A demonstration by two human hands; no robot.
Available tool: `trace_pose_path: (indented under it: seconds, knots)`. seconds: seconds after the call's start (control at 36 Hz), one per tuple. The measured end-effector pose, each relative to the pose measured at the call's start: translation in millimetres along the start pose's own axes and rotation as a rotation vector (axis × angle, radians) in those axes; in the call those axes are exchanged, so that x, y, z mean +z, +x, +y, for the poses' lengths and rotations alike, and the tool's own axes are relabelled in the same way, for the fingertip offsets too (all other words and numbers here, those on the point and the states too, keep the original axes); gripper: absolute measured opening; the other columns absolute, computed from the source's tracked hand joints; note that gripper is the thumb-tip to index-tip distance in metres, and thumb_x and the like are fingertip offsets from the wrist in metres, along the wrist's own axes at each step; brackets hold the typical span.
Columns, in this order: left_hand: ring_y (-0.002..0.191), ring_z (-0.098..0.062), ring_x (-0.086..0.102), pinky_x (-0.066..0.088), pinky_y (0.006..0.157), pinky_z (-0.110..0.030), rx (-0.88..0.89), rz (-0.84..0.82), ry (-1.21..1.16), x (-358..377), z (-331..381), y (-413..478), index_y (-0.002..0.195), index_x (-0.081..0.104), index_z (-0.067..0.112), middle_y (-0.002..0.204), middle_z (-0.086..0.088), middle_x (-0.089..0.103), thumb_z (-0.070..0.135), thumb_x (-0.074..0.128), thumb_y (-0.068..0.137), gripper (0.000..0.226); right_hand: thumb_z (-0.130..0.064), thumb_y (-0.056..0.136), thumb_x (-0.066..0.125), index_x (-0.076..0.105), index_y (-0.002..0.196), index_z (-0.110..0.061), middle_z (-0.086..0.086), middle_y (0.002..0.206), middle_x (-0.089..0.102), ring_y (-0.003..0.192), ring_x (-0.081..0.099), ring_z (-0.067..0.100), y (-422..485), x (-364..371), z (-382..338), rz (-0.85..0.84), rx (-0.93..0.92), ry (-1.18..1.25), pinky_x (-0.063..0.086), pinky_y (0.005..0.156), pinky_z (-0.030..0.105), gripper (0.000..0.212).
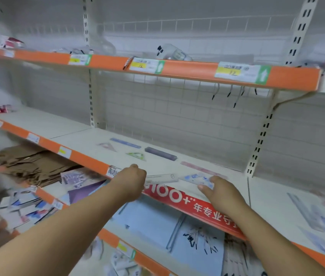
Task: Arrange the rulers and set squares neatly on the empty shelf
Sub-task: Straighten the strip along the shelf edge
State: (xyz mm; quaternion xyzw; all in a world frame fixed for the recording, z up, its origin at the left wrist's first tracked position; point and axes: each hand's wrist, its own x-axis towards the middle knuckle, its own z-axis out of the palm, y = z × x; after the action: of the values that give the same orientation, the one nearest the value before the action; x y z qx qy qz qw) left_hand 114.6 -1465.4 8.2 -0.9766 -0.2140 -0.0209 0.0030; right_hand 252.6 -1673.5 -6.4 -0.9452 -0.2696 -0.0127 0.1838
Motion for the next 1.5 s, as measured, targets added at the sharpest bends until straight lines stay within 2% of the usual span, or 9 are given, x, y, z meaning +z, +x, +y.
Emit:
trace_pose_path:
  seconds: [0.08,0.31,0.58,0.75,0.89,1.03,1.11,1.36,1.5]
  knots:
    - [0.105,-0.029,0.057,0.042,0.084,-0.031,-0.008,0.007,-0.002,-0.7,-23.8,-0.1,0.121,0.051,0.008,0.119,-0.013,0.046,0.024,0.052,0.098,0.029,-0.054,0.095,0.041,0.036,0.144,-0.015,0.002,0.145,0.045,0.128,0.047,0.021,7.0,5.5,-21.8,0.003,-0.015,-0.015,0.041,0.096,0.031,0.062]
    - [0.104,-0.028,0.057,0.045,0.085,-0.031,-0.034,0.013,-0.015,5.9,-78.1,21.0,0.129,0.051,0.011,0.119,-0.011,0.047,0.018,0.051,0.098,0.032,-0.052,0.095,0.042,0.041,0.14,-0.018,0.001,0.133,0.056,0.112,0.057,0.02,31.9,17.6,-64.7,0.037,-0.022,-0.014,0.041,0.077,0.028,0.056]
    - [0.112,-0.028,0.055,0.046,0.095,-0.035,-0.015,-0.013,-0.006,4.5,-125.9,86.3,0.134,0.05,0.016,0.125,-0.011,0.047,0.019,0.053,0.096,0.038,-0.051,0.096,0.043,0.047,0.13,-0.014,0.005,0.123,0.061,0.107,0.058,0.023,95.7,37.3,-96.1,0.03,0.035,0.034,0.047,0.088,0.034,0.05]
    - [0.115,-0.026,0.054,0.045,0.096,-0.034,0.0,-0.02,0.008,3.5,-152.1,125.0,0.134,0.049,0.015,0.131,-0.01,0.045,0.021,0.052,0.098,0.037,-0.05,0.096,0.043,0.049,0.125,-0.013,-0.001,0.096,0.057,0.084,0.053,0.018,130.4,51.3,-108.2,0.028,0.057,0.044,0.047,0.079,0.031,0.047]
    - [0.116,-0.023,0.053,0.046,0.094,-0.034,0.01,-0.042,0.052,12.9,-171.9,148.4,0.132,0.051,0.018,0.13,-0.005,0.049,0.021,0.05,0.097,0.036,-0.049,0.096,0.043,0.049,0.128,-0.014,0.003,0.117,0.062,0.104,0.058,0.021,145.0,62.7,-115.3,0.005,0.082,0.032,0.045,0.085,0.031,0.048]
    - [0.116,-0.021,0.054,0.045,0.091,-0.033,0.028,-0.069,0.077,21.7,-187.2,170.7,0.128,0.055,0.023,0.13,0.001,0.054,0.016,0.05,0.095,0.034,-0.049,0.095,0.044,0.051,0.123,-0.016,0.0,0.106,0.062,0.095,0.059,0.019,157.0,73.3,-120.0,-0.002,0.132,0.019,0.047,0.078,0.03,0.043]
    - [0.118,-0.021,0.053,0.044,0.092,-0.033,0.066,-0.08,0.083,26.3,-192.7,183.4,0.129,0.055,0.024,0.131,0.002,0.053,0.016,0.049,0.095,0.035,-0.05,0.095,0.046,0.049,0.128,-0.02,0.0,0.114,0.062,0.1,0.058,0.019,161.0,80.1,-124.6,0.007,0.157,0.029,0.045,0.077,0.029,0.044]
    - [0.119,-0.019,0.053,0.046,0.099,-0.034,0.27,-0.138,0.136,35.3,-224.7,216.3,0.13,0.055,0.024,0.131,0.002,0.056,0.018,0.051,0.094,0.037,-0.05,0.096,0.045,0.041,0.14,-0.02,0.0,0.137,0.052,0.121,0.051,0.018,152.6,105.9,-160.4,-0.043,0.307,0.004,0.041,0.093,0.029,0.054]
    - [0.119,-0.02,0.052,0.046,0.1,-0.035,0.381,-0.17,0.129,38.9,-234.4,224.5,0.129,0.056,0.021,0.131,0.0,0.056,0.013,0.048,0.093,0.038,-0.052,0.092,0.049,0.053,0.127,-0.021,0.004,0.125,0.057,0.11,0.054,0.02,144.9,119.8,-170.3,-0.035,0.374,-0.01,0.041,0.082,0.028,0.047]
